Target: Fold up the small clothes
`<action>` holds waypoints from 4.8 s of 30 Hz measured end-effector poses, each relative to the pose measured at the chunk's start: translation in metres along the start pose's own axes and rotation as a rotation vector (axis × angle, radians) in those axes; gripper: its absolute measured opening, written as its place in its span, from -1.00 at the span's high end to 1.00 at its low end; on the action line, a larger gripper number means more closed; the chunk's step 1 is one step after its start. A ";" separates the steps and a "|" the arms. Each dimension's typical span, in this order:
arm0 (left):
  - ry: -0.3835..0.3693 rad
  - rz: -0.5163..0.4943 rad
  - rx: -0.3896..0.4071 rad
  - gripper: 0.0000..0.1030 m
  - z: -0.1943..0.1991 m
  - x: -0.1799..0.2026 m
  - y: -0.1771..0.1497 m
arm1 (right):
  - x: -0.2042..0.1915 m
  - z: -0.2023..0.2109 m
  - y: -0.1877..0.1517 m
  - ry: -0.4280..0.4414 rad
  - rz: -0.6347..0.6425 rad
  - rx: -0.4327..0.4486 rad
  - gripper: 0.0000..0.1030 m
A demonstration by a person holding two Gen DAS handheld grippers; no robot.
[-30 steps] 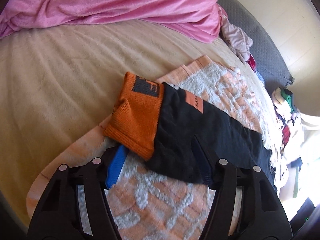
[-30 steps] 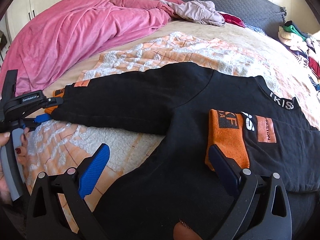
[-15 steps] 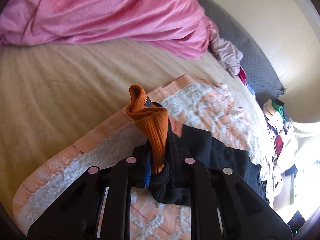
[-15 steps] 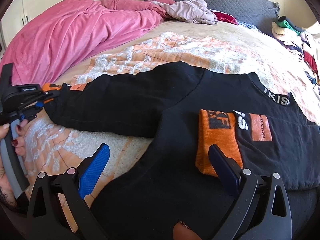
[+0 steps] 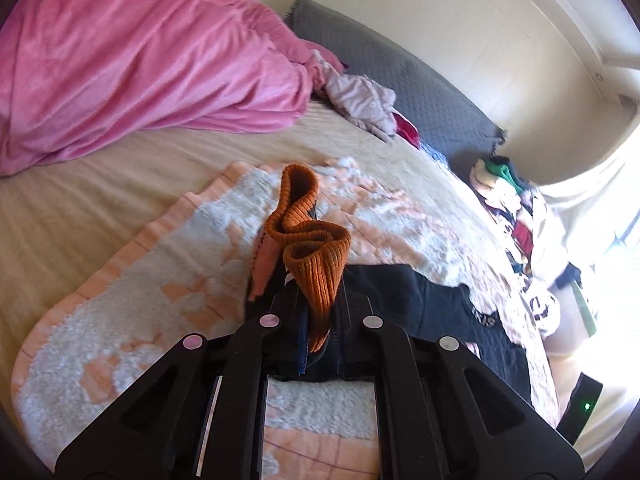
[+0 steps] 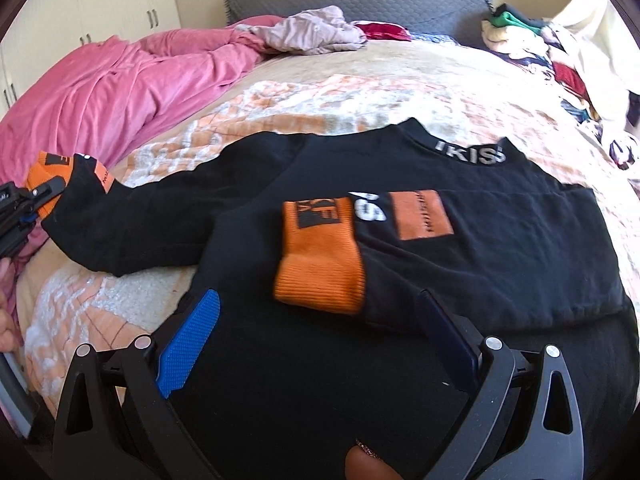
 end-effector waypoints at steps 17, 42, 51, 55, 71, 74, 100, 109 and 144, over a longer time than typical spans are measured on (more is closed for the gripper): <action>-0.131 -0.169 -0.119 0.93 -0.010 0.053 -0.044 | 0.075 0.059 -0.025 -0.113 -0.218 0.028 -0.91; -0.281 -0.276 -0.343 0.93 -0.039 0.133 -0.088 | 0.151 0.119 -0.057 -0.255 -0.380 0.083 -0.91; -0.324 -0.365 -0.397 0.93 -0.039 0.158 -0.124 | 0.169 0.116 -0.075 -0.261 -0.462 0.062 -0.91; -0.320 -0.407 -0.425 0.93 -0.045 0.161 -0.139 | 0.175 0.117 -0.081 -0.256 -0.496 0.066 -0.91; -0.372 -0.479 -0.544 0.20 -0.042 0.170 -0.170 | 0.178 0.112 -0.094 -0.216 -0.553 0.049 -0.91; -0.361 -0.493 -0.505 0.14 -0.036 0.172 -0.160 | 0.171 0.105 -0.092 -0.190 -0.539 0.036 -0.91; -0.063 -0.419 -0.252 -0.81 -0.053 0.114 -0.067 | 0.070 0.012 -0.046 0.093 -0.319 -0.045 0.38; -0.047 -0.349 -0.236 -0.81 -0.052 0.099 -0.048 | 0.062 0.032 -0.018 0.060 -0.196 0.053 0.71; -0.056 -0.330 -0.262 -0.50 -0.082 0.114 -0.059 | 0.174 0.083 0.008 -0.267 -0.047 0.121 0.76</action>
Point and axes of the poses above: each gripper's, at about its wrist camera, not at the fingertips, and z roughly against the way its jaws point, x to its right, y to its top, the point moved 4 cm from there along -z, roughly the way its jaws point, and after that the axes turned 14 degrees about z, right-handed, at the moved point
